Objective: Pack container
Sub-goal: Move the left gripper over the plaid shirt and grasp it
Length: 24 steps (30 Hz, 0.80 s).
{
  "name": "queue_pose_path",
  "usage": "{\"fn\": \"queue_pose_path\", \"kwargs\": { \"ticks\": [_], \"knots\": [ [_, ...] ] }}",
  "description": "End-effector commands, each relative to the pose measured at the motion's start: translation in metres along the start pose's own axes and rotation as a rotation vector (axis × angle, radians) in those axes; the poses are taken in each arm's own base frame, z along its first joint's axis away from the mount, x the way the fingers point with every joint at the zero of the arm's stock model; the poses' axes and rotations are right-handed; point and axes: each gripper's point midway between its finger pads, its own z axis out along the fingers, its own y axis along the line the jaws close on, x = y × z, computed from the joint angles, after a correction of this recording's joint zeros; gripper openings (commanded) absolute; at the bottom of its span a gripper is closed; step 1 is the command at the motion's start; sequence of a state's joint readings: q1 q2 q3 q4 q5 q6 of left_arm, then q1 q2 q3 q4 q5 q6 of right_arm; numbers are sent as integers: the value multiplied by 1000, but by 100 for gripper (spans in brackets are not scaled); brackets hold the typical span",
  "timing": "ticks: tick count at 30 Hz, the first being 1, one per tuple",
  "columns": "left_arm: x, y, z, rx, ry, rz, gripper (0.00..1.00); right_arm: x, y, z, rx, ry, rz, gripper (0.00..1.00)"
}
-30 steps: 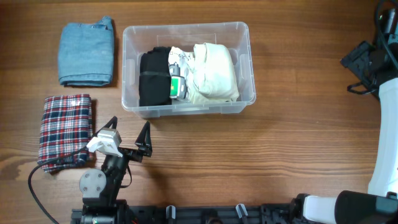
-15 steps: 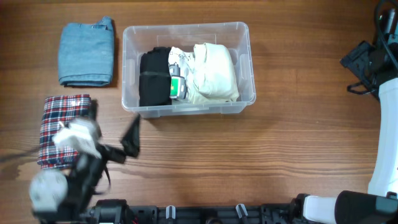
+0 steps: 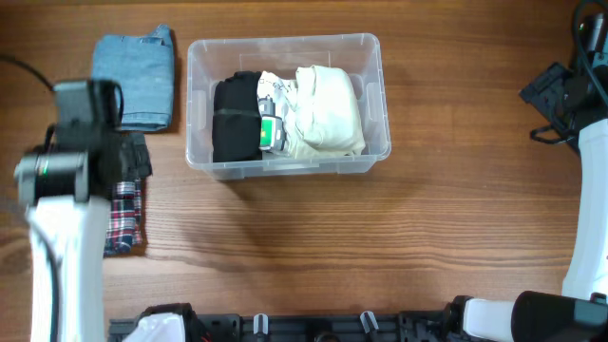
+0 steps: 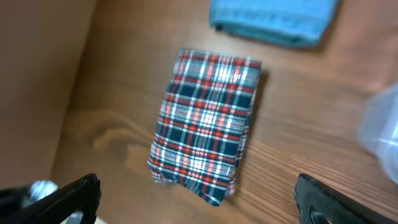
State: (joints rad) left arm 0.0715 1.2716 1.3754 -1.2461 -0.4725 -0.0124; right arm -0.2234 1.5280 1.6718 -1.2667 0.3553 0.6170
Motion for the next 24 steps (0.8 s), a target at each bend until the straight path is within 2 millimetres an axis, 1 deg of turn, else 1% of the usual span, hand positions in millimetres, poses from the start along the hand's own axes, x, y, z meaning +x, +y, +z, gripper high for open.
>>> {"fn": "queue_pose_path", "kwargs": {
  "ticks": [1, 4, 6, 7, 10, 12, 14, 16, 19, 20, 21, 22, 24],
  "knots": [
    [6, -10, 43, -51, 157, 5, 100, 0, 2, 4, 4, 9, 12, 100],
    [11, -17, 71, -65, 246, 29, 100, 0, 2, 4, 4, 9, 12, 100],
    [18, -20, 90, -86, 315, -16, 100, 0, 2, 4, 4, 9, 12, 100],
    [25, -20, 103, -105, 364, -57, 100, 0, 2, 4, 4, 9, 12, 100],
    [40, -17, 123, -116, 435, -82, 100, 0, 2, 4, 4, 9, 12, 100],
    [47, -14, 136, -116, 449, -111, 100, 0, 2, 4, 4, 9, 12, 100],
    [51, -16, 146, -101, 442, -140, 100, 0, 2, 4, 4, 9, 12, 100],
    [48, -21, 153, -67, 425, -170, 100, 0, 2, 4, 4, 9, 12, 100],
    [43, -38, 159, 21, 399, -188, 100, 1, 2, 4, 4, 10, 12, 100],
    [41, -48, 161, 76, 388, -146, 100, 1, 2, 4, 4, 10, 12, 100],
    [40, -54, 162, 109, 376, -101, 100, 1, 2, 4, 4, 10, 12, 100],
    [42, -57, 165, 121, 371, -46, 100, 0, 2, 4, 4, 9, 12, 100],
    [48, -57, 170, 118, 381, -20, 100, 0, 2, 4, 4, 9, 12, 100]
  ]
}}
